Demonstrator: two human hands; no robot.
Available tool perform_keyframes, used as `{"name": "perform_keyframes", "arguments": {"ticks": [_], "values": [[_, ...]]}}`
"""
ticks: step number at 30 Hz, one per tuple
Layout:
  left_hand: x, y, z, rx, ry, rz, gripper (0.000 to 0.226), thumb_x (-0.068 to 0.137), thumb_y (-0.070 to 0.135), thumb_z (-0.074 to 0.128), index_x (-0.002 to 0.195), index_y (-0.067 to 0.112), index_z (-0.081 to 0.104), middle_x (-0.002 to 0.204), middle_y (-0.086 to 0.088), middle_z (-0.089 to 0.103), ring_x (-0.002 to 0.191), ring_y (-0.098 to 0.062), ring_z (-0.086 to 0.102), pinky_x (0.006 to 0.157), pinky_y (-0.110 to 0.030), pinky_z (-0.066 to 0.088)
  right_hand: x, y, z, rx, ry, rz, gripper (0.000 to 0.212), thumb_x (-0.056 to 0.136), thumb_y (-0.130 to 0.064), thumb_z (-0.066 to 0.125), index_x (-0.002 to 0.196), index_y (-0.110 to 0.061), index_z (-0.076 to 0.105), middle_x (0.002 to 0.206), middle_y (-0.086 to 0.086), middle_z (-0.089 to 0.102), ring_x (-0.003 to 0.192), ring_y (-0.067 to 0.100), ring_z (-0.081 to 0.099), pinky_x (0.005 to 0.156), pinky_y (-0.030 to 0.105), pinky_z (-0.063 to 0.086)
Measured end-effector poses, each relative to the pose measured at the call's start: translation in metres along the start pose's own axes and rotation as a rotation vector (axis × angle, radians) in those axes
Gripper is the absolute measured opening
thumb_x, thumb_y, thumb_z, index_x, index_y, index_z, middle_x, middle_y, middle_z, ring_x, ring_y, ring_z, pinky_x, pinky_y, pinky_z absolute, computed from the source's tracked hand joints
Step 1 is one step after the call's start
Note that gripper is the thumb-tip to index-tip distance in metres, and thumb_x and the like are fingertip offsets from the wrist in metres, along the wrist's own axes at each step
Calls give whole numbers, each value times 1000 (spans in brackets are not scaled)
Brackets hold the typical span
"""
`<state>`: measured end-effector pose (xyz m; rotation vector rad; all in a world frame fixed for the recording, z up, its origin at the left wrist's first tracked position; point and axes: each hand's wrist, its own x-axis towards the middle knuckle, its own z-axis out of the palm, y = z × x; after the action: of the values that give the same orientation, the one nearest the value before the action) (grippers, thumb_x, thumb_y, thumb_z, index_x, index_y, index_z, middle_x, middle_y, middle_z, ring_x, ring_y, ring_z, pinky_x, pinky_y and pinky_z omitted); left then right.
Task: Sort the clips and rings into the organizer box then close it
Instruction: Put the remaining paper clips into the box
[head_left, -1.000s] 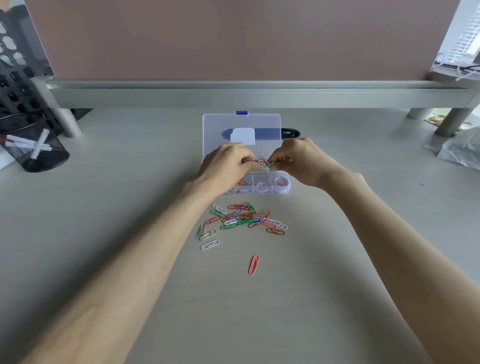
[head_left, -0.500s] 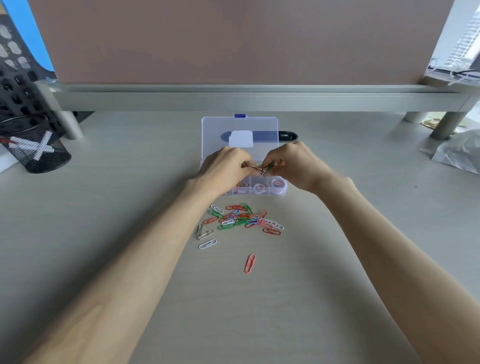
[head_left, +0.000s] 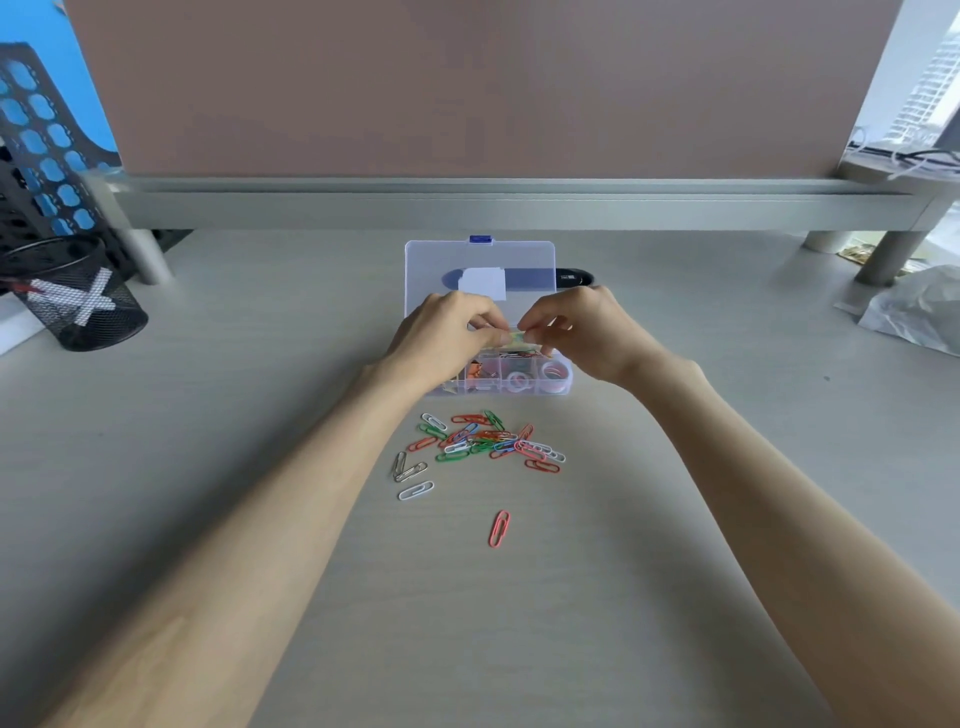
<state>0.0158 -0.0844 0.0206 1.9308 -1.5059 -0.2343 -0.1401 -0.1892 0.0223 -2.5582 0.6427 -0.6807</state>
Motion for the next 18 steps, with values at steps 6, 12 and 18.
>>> {"name": "perform_keyframes", "arguments": {"ticks": [6,12,18], "values": [[-7,4,0,85,-11,56,13,90,24,61,94,25,73,52,19,42,50,-4,41,50,-20,29,1,2,-4,-135,-65,-20,26,87,2,55,93,-14,74,93,4,73,80,23,63,77,26,48],[-8,-1,-3,251,-102,111,34,91,7,48,96,29,74,70,6,45,75,-21,54,68,-30,45,1,6,1,-234,-215,43,46,79,7,45,91,-28,73,90,2,73,83,26,61,78,42,53],[-14,-6,-10,119,-14,38,32,92,8,47,93,27,74,54,19,48,45,-6,43,52,-23,35,1,-4,-7,-157,-57,-39,39,80,12,47,93,-13,74,96,0,72,86,15,61,75,19,42]]}}
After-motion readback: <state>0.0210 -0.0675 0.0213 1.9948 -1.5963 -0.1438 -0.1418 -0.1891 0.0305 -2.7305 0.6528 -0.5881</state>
